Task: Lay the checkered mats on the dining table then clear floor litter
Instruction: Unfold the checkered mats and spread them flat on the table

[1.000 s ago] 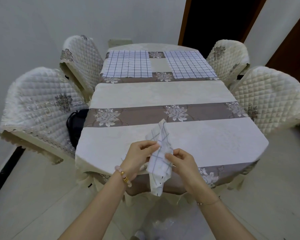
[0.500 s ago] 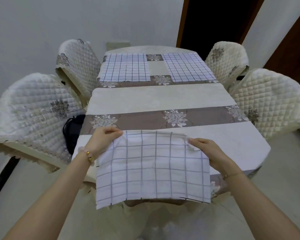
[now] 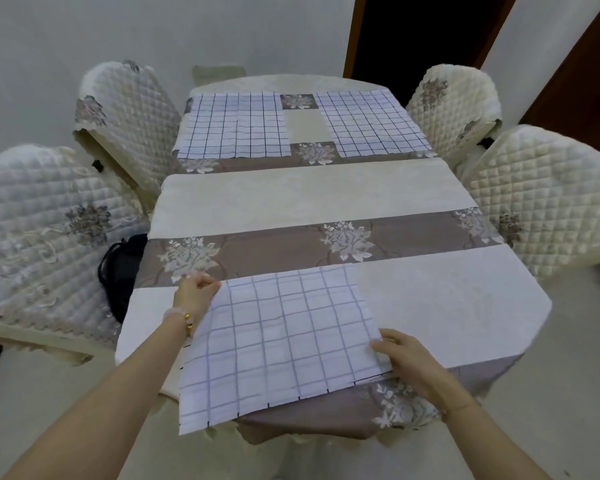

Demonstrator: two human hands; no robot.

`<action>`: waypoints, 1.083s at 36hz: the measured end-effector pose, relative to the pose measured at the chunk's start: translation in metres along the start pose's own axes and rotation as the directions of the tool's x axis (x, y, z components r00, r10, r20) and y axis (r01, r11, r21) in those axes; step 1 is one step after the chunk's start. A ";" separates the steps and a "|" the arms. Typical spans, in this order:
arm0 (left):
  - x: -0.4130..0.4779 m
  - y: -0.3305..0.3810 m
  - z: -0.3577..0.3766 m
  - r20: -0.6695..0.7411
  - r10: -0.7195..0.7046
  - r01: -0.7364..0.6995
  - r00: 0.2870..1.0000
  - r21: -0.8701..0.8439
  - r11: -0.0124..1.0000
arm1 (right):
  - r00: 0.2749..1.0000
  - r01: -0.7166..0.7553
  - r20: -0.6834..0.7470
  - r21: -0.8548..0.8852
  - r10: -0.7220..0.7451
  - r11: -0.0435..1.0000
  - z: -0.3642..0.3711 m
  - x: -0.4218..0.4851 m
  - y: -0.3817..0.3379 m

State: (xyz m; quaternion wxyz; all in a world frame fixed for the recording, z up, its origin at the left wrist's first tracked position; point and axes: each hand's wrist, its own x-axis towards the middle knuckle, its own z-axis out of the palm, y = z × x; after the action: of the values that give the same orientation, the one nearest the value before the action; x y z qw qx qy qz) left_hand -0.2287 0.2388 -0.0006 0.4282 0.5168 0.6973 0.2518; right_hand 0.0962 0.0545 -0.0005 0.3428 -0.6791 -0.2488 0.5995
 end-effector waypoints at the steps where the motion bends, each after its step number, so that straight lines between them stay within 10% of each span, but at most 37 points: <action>1: -0.002 -0.001 0.001 -0.006 -0.010 0.010 1.000 0.060 0.998 | 1.000 0.011 -0.010 -0.008 -0.011 1.000 0.000 -0.001 0.004; 7: -0.050 0.005 0.032 0.082 0.559 -0.514 0.825 0.522 0.681 | 0.987 0.020 -0.161 0.048 -0.011 0.999 0.011 -0.012 0.026; 15: -0.151 0.022 0.104 0.625 0.409 -0.607 0.665 0.134 0.783 | 0.984 0.083 -0.171 0.169 -0.054 0.982 0.037 -0.028 0.027; 30: -0.132 0.030 0.049 0.277 0.390 -0.354 0.878 -0.170 0.920 | 0.988 0.137 -0.093 0.134 -0.125 0.981 0.012 -0.059 0.006; 39: -0.047 0.022 -0.043 0.239 0.074 -0.029 0.968 -0.188 0.982 | 0.981 0.122 -0.150 -0.027 -0.125 0.992 -0.032 -0.048 -0.033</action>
State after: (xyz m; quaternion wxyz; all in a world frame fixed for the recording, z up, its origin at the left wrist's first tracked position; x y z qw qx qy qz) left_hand -0.2502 0.2064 0.0542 0.5497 0.5204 0.5994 0.2601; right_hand 0.1220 0.0340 0.0570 0.3913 -0.7090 -0.2690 0.5215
